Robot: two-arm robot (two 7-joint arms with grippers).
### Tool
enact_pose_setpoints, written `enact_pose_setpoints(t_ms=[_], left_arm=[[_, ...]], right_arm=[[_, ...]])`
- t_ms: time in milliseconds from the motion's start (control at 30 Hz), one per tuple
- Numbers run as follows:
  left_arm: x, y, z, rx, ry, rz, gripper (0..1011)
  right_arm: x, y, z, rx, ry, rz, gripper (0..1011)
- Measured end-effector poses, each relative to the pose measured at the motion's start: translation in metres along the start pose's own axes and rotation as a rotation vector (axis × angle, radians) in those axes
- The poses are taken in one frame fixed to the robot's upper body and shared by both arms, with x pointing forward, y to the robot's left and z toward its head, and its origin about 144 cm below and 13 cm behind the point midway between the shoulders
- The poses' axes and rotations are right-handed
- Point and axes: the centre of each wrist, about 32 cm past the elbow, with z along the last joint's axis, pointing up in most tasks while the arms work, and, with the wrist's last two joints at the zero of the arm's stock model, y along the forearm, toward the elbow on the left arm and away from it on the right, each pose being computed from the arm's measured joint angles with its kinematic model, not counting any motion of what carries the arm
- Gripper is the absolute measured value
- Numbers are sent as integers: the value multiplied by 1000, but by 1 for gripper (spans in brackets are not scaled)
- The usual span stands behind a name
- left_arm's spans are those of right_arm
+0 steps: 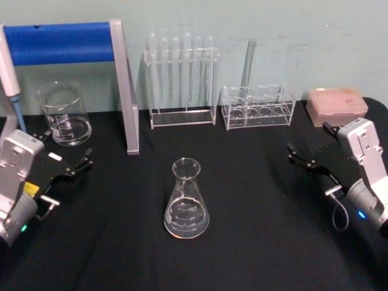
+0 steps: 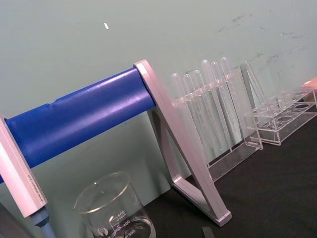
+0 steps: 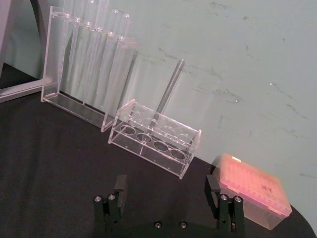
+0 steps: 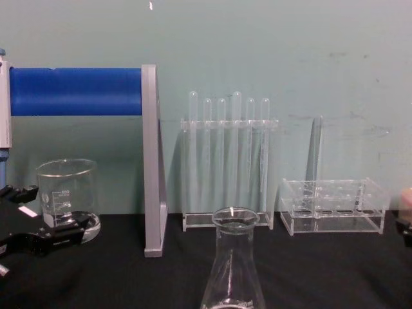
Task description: Grasp the erlenmeyer flask with one hand, shake it three times, then place it back.
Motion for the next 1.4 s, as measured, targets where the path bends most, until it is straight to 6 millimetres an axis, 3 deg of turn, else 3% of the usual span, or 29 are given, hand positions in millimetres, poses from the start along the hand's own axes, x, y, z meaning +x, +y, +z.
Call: enact_pose_setpoints(t_ms=[1033, 1400], left_arm=[[0, 0, 0, 0, 0, 0, 1001], [0, 0, 0, 0, 0, 0, 1001]], right_arm=[[0, 0, 0, 0, 0, 1, 1002], [16, -9, 12, 5, 121, 127, 1002]])
